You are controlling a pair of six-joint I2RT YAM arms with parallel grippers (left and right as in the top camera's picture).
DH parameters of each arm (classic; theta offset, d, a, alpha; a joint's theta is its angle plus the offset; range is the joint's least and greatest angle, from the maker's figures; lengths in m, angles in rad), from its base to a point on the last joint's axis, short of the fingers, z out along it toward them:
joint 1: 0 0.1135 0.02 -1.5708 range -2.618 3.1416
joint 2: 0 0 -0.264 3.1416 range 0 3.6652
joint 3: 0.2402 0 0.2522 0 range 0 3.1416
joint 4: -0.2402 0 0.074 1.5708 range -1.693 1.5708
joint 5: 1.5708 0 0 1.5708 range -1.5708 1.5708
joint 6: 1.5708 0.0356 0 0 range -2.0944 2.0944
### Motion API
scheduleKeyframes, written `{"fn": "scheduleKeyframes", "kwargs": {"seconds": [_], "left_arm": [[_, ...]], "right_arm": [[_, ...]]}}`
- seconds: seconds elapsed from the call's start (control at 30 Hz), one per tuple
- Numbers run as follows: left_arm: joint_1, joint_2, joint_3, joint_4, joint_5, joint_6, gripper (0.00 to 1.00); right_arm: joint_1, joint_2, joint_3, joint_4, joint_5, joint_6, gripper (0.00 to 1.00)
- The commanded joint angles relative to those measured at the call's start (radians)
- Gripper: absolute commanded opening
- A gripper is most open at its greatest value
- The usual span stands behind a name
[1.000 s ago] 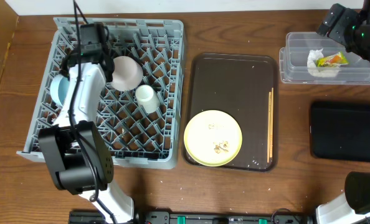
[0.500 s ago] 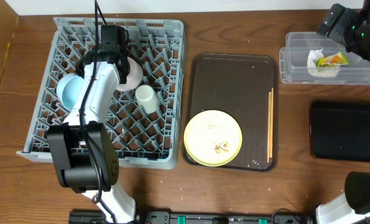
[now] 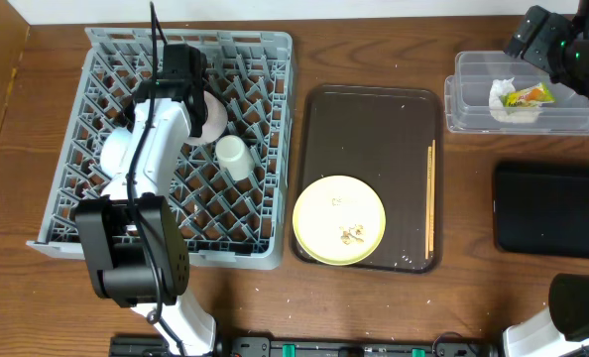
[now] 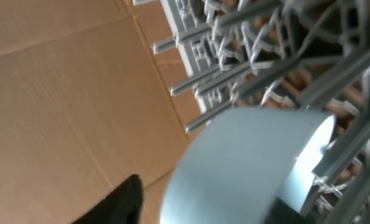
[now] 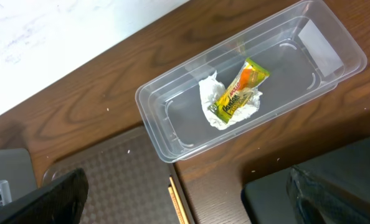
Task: Sort waste into correct bins and load items into the dishwasher
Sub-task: 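Release the light-blue bowl in the rack and raise the left gripper, then push the light-blue bowl upright in the rack with the left gripper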
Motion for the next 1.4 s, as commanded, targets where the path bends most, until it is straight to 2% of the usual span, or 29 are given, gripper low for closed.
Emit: {"fn": "scheduleKeyframes", "kwargs": {"seconds": [0.0,0.07,0.13,0.27,0.4,0.6,0.67,0.77,0.9,0.93,0.97,1.0,1.03,1.13,1.23,1.37], "left_arm": [[-0.012,0.003,-0.004,-0.040,-0.081,-0.129,0.61],[-0.027,0.001,-0.004,-0.083,-0.063,-0.198,0.74],[-0.043,0.001,-0.004,-0.140,0.034,-0.204,0.80],[-0.061,0.001,-0.004,-0.222,0.322,-0.230,0.83],[-0.060,-0.010,-0.003,-0.223,0.451,-0.309,0.85],[-0.060,-0.105,-0.003,-0.224,0.658,-0.316,0.89],[-0.060,-0.159,-0.002,-0.215,0.658,-0.333,0.90],[-0.034,-0.244,-0.002,-0.161,0.567,-0.387,0.90],[0.072,-0.317,-0.003,-0.040,0.549,-0.455,0.90],[0.108,-0.323,-0.003,-0.022,0.564,-0.474,0.79],[0.146,-0.323,-0.003,-0.010,0.587,-0.490,0.58],[0.188,-0.322,-0.003,-0.005,0.618,-0.511,0.43],[0.230,-0.317,-0.003,-0.005,0.657,-0.535,0.34],[0.362,-0.292,-0.003,-0.021,0.843,-0.606,0.30],[0.466,-0.268,-0.003,-0.059,1.051,-0.611,0.24],[0.546,-0.229,-0.003,-0.120,1.224,-0.611,0.19]], "right_arm": [[-0.003,-0.001,0.006,-0.002,0.002,0.000,0.99],[-0.003,-0.001,0.006,-0.002,0.002,0.000,0.99],[-0.003,-0.001,0.006,-0.002,0.002,0.000,0.99],[-0.003,-0.001,0.006,-0.002,0.002,0.000,0.99],[-0.003,-0.001,0.006,-0.002,0.002,0.000,0.99],[-0.003,-0.001,0.006,-0.002,0.002,0.000,0.99],[-0.003,-0.001,0.006,-0.002,0.002,0.000,0.99],[-0.003,-0.001,0.006,-0.002,0.002,0.000,0.99],[-0.003,-0.001,0.006,-0.002,0.002,0.000,0.99],[-0.003,-0.001,0.006,-0.002,0.002,0.000,0.99],[-0.003,-0.001,0.006,-0.002,0.002,0.000,0.99],[-0.003,-0.001,0.006,-0.002,0.002,0.000,0.99],[-0.003,-0.001,0.006,-0.002,0.002,0.000,0.99],[-0.003,-0.001,0.006,-0.002,0.002,0.000,0.99],[-0.003,-0.001,0.006,-0.002,0.002,0.000,0.99],[-0.003,-0.001,0.006,-0.002,0.002,0.000,0.99]]}}
